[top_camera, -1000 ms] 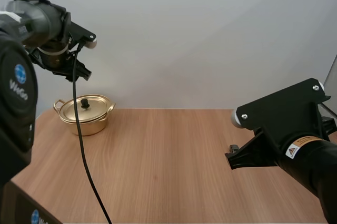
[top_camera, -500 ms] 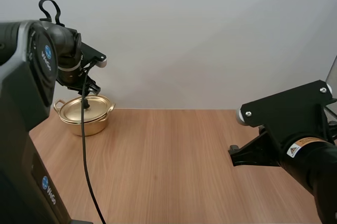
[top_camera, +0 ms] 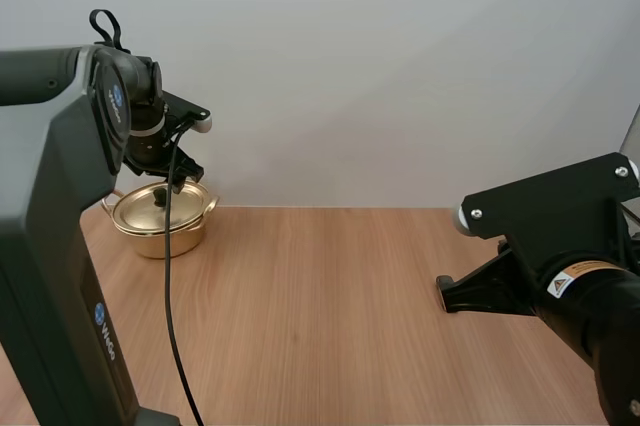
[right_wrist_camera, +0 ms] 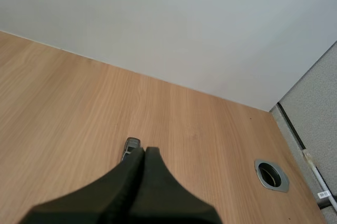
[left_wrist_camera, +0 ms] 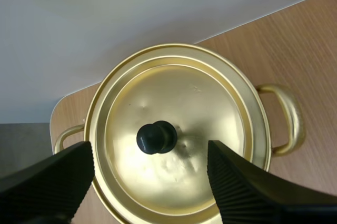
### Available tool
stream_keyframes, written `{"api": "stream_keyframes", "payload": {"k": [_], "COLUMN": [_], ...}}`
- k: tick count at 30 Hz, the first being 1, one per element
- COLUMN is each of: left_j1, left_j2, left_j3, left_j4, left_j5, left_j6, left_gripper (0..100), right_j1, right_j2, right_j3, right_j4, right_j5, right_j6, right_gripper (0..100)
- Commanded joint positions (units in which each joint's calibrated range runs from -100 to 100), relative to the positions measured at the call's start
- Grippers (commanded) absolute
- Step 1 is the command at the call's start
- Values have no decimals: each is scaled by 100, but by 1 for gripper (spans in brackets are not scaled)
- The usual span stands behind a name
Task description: Open the pot, put the car inside, and close it
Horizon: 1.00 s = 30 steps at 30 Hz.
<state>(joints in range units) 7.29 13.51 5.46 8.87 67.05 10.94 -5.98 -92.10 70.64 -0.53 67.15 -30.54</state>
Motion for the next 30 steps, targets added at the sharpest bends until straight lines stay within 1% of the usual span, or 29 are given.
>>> {"api": "stream_keyframes", "payload": {"k": [1,8,14,15,16,18,19,21,22,23,27,29,30], "left_j1": [-1,-1,-1,-1,-1,-1,-1,-1,-1,-1,-1,8,8], "left_j2": [66,521,741,786,799,825,825,825,825,825,783,676,569], "left_j3": [-43,-370,-409,-409,-409,-409,-409,-409,-409,-409,-511,-772,-934], "left_j4": [-6,-6,-6,-6,-6,-6,-6,-6,-6,-6,-36,-71,-214], "left_j5": [17,392,462,462,462,390,363,316,291,238,104,311,475], "left_j6": [-8,-43,-105,-118,-118,-118,-129,-129,-129,-155,-243,-455,-465], "left_gripper": [100,100,100,99,96,83,70,39,18,0,0,0,0], "right_j1": [0,-23,-44,-44,-44,-46,-56,-61,-61,-61,-61,-61,-61], "right_j2": [-4,-4,-4,-4,-4,-4,-4,-4,-4,-4,10,59,125], "right_j3": [3,3,3,3,3,3,3,3,3,3,3,18,32], "right_j4": [1,1,1,1,1,1,1,1,1,1,11,11,-3], "right_j5": [18,18,18,18,18,18,18,18,18,18,18,-28,-108], "right_j6": [-4,-4,-4,-4,-4,-4,-4,-4,-4,-4,-4,-4,-4], "right_gripper": [0,0,0,0,0,0,0,0,0,0,0,0,0]}}
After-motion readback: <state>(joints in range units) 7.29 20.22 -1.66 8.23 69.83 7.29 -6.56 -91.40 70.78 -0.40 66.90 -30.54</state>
